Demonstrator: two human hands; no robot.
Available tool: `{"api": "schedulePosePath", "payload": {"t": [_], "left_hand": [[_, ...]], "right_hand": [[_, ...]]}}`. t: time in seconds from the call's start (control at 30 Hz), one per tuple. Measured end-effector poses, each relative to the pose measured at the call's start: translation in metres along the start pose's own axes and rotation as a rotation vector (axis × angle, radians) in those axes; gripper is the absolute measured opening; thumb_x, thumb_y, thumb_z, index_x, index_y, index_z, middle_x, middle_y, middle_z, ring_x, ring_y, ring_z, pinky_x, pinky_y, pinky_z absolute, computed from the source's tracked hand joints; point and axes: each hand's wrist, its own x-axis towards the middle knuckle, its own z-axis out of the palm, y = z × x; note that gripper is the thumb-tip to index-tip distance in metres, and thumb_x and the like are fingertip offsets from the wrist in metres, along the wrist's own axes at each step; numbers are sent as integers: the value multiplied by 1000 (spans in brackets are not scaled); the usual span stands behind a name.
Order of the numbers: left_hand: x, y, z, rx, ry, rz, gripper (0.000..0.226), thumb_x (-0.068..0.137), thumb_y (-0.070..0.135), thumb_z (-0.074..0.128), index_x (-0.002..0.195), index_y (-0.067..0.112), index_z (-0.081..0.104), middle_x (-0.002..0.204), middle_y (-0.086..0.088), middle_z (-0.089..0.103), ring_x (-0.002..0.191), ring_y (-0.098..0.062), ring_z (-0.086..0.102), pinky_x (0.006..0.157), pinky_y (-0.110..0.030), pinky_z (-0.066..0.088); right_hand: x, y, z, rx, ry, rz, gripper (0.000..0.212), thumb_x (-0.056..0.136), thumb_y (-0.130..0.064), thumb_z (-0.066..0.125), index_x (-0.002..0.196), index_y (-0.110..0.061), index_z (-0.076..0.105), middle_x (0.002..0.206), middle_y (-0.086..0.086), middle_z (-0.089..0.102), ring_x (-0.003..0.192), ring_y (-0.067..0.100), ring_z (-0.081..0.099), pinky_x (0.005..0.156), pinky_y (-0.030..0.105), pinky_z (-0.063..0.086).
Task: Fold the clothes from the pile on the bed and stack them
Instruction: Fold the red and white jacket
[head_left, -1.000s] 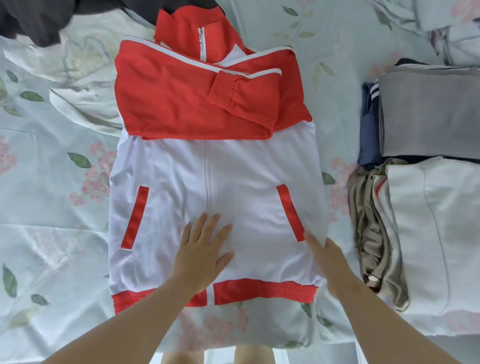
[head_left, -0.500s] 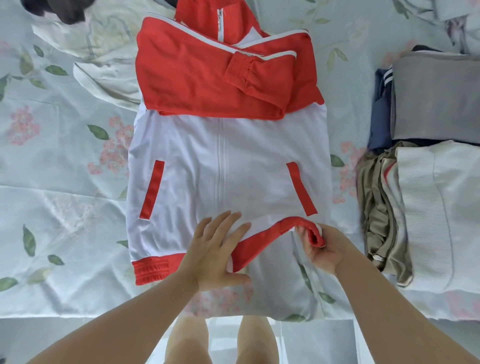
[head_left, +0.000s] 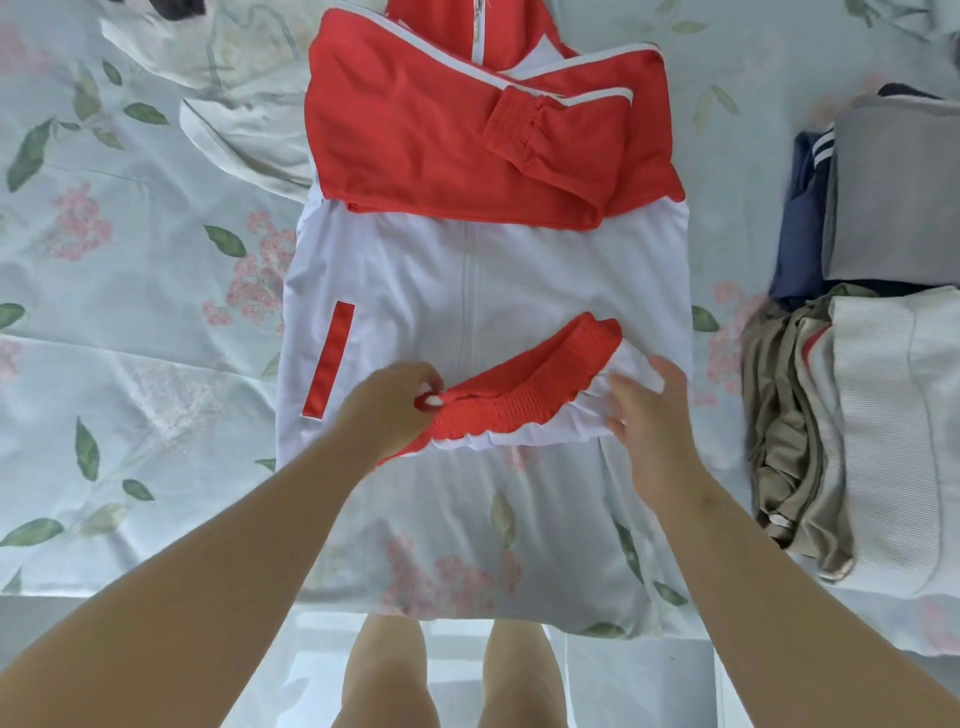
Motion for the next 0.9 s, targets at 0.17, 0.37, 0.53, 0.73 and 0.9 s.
{"api": "schedulePosePath", "payload": {"t": [0.17, 0.37, 0.53, 0.73, 0.9], "left_hand": [[-1, 7, -2, 115, 322, 1, 24, 91, 22, 55, 112, 10, 55, 104, -12, 54, 88, -34, 58, 65, -40, 47], [-24, -17, 30, 161, 309, 573, 52, 86, 47, 49, 125, 14, 40, 125, -18, 49, 92, -35, 65, 68, -40, 56], [-21, -38, 23, 363, 278, 617, 60, 64, 31, 75, 115, 16, 48, 129, -15, 46, 99, -34, 61, 75, -41, 53], [-5, -49, -7, 621, 240, 520, 32, 51, 22, 88, 67, 15, 62, 75, -1, 65, 70, -28, 61, 60, -34, 43], [-15, -42, -19, 656, 364, 341, 43, 42, -4, 81, 72, 14, 55, 59, 1, 55, 63, -24, 50, 58, -30, 32]], "right_hand": [[15, 0, 20, -968, -131, -363, 58, 89, -11, 55, 143, -22, 35, 120, 10, 47, 109, 26, 51, 89, 33, 42], [24, -6, 38, -1365, -246, -518, 44, 89, -13, 55, 131, -27, 48, 113, 11, 43, 108, 31, 46, 82, 41, 47], [35, -8, 31, -1420, -65, -733, 13, 86, -21, 64, 95, -12, 62, 128, 9, 47, 111, 36, 43, 86, 46, 40], [53, -23, 40, -1650, -239, -594, 70, 84, -24, 65, 143, -20, 27, 128, 10, 47, 115, 34, 46, 90, 43, 40], [46, -29, 33, -1635, -366, -476, 48, 85, -23, 61, 130, -26, 45, 114, 7, 42, 99, 29, 53, 73, 36, 41]]}}
